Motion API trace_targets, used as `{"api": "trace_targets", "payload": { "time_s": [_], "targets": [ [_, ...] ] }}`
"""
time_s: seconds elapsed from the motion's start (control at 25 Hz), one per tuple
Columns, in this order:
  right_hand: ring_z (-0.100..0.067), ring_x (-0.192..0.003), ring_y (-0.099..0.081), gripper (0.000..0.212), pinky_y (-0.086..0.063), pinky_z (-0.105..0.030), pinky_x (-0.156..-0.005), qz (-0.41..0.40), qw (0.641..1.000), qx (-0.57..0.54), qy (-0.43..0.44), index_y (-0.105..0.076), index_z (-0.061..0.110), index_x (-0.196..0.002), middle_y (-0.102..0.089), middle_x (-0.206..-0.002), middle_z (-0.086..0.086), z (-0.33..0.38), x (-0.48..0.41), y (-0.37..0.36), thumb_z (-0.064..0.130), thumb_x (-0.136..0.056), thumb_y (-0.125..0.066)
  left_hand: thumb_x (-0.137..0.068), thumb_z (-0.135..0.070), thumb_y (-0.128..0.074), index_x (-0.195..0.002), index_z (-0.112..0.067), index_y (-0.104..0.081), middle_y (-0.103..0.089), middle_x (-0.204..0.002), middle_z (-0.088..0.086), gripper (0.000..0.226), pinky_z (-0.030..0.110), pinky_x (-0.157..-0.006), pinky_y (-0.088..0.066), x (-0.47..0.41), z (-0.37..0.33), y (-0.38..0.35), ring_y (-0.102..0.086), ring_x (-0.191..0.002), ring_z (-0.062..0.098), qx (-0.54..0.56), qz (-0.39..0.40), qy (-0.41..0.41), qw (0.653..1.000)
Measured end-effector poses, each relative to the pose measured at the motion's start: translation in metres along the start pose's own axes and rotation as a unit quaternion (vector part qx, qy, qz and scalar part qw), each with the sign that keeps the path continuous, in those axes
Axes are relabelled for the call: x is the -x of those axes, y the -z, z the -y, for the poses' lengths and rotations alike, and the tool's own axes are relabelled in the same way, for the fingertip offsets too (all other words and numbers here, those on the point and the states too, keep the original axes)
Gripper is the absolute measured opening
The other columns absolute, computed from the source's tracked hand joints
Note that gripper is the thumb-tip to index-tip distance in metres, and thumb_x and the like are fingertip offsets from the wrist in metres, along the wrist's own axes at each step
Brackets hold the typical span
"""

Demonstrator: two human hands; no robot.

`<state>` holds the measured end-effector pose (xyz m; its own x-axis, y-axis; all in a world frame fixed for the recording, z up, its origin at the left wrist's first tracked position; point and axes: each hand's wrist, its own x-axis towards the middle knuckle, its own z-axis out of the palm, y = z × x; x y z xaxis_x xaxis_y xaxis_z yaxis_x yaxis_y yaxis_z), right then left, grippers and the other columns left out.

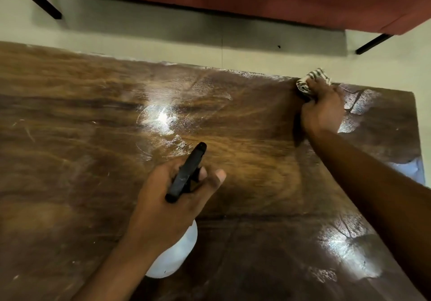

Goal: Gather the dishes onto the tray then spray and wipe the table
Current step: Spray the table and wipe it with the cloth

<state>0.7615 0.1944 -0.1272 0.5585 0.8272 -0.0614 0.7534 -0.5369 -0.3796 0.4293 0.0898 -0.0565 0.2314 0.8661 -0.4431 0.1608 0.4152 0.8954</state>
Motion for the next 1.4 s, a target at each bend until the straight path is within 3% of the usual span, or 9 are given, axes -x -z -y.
{"api": "trace_targets", "payload": {
  "time_s": [0.16, 0.36, 0.52, 0.64, 0.8, 0.96, 1.2, 1.32, 1.4],
  "targets": [
    [-0.039, -0.152, -0.034, 0.065, -0.033, -0.044, -0.126, 0.065, 0.986, 0.008, 0.156, -0.060, 0.019, -0.148, -0.053, -0.159, -0.005, 0.058, 0.049, -0.027, -0.002, -0.089, -0.047, -0.088, -0.042, -0.084, -0.087, -0.016, -0.071, -0.055, -0.061, 0.021, 0.029, 0.041, -0.049, -0.046, -0.005, -0.001, -0.007, -0.050, -0.047, 0.037, -0.012, 0.006, 0.002, 1.000],
    [-0.033, -0.154, -0.034, 0.051, -0.049, -0.052, -0.109, 0.243, 0.789, 0.112, 0.552, -0.055, 0.029, -0.151, -0.049, -0.162, 0.008, 0.050, 0.058, -0.021, 0.023, -0.102, -0.044, -0.090, -0.041, -0.085, -0.085, -0.016, -0.069, -0.057, -0.055, 0.001, 0.030, 0.030, -0.047, -0.045, -0.018, -0.004, -0.011, -0.050, -0.043, 0.012, -0.018, 0.002, -0.002, 1.000],
    [-0.034, -0.155, -0.032, 0.068, -0.037, -0.051, -0.124, 0.117, 0.964, 0.079, 0.223, -0.059, 0.024, -0.150, -0.050, -0.162, 0.004, 0.000, 0.008, 0.004, -0.007, -0.090, -0.055, -0.092, -0.044, -0.083, -0.076, -0.012, -0.059, -0.046, -0.051, 0.003, 0.043, 0.030, -0.047, -0.041, -0.015, -0.003, -0.004, -0.045, -0.042, 0.014, -0.035, 0.009, -0.004, 0.999],
    [-0.033, -0.154, -0.032, 0.071, -0.031, -0.040, -0.127, 0.016, 1.000, -0.026, -0.007, -0.061, 0.018, -0.148, -0.052, -0.160, -0.001, 0.023, 0.022, -0.008, -0.011, -0.086, -0.043, -0.091, -0.046, -0.082, -0.072, -0.011, -0.054, -0.044, -0.051, 0.005, 0.049, 0.035, -0.049, -0.041, -0.009, 0.001, 0.002, -0.044, -0.043, 0.017, -0.036, -0.001, 0.015, 0.999],
    [-0.038, -0.155, -0.030, 0.063, -0.037, -0.052, -0.124, 0.148, 0.958, -0.003, 0.247, -0.060, 0.021, -0.149, -0.053, -0.160, -0.002, 0.076, 0.106, -0.039, -0.001, -0.089, -0.057, -0.084, -0.053, -0.085, -0.078, -0.015, -0.063, -0.051, -0.052, 0.003, 0.044, 0.033, -0.045, -0.045, -0.001, 0.002, 0.007, -0.047, -0.042, 0.019, -0.006, -0.045, 0.031, 0.999],
    [-0.028, -0.160, -0.025, 0.049, -0.046, -0.054, -0.115, 0.303, 0.753, 0.093, 0.576, -0.052, 0.033, -0.152, -0.043, -0.166, 0.012, 0.082, 0.116, -0.041, 0.032, -0.103, -0.052, -0.084, -0.048, -0.083, -0.088, -0.011, -0.068, -0.061, -0.059, 0.014, 0.040, 0.031, -0.044, -0.046, 0.003, 0.003, 0.018, -0.051, -0.042, 0.019, -0.008, -0.068, 0.003, 0.998],
    [-0.031, -0.156, -0.027, 0.067, -0.037, -0.049, -0.123, 0.075, 0.984, -0.001, 0.159, -0.057, 0.021, -0.151, -0.047, -0.164, 0.003, 0.114, 0.050, -0.050, -0.005, -0.090, -0.048, -0.092, -0.036, -0.083, -0.079, -0.012, -0.063, -0.051, -0.051, 0.006, 0.034, 0.033, -0.047, -0.044, 0.025, 0.015, 0.043, -0.049, -0.040, 0.019, -0.016, -0.101, 0.002, 0.995],
    [-0.034, -0.160, -0.021, 0.068, -0.032, -0.056, -0.126, 0.140, 0.953, 0.005, 0.268, -0.052, 0.023, -0.155, -0.044, -0.166, 0.003, 0.145, 0.103, -0.072, -0.003, -0.092, -0.053, -0.094, -0.039, -0.081, -0.073, -0.008, -0.058, -0.046, -0.049, 0.003, 0.044, 0.036, -0.048, -0.042, 0.036, 0.019, 0.050, -0.047, -0.042, 0.021, -0.024, -0.099, 0.012, 0.995],
    [-0.031, -0.161, -0.019, 0.061, -0.034, -0.058, -0.124, 0.246, 0.849, 0.033, 0.467, -0.049, 0.028, -0.156, -0.043, -0.166, 0.006, 0.146, 0.143, -0.077, 0.006, -0.099, -0.059, -0.094, -0.037, -0.081, -0.070, -0.002, -0.054, -0.041, -0.048, 0.008, 0.050, 0.037, -0.048, -0.040, 0.041, 0.021, 0.051, -0.044, -0.041, 0.021, -0.029, -0.095, 0.018, 0.995]
  ]
}}
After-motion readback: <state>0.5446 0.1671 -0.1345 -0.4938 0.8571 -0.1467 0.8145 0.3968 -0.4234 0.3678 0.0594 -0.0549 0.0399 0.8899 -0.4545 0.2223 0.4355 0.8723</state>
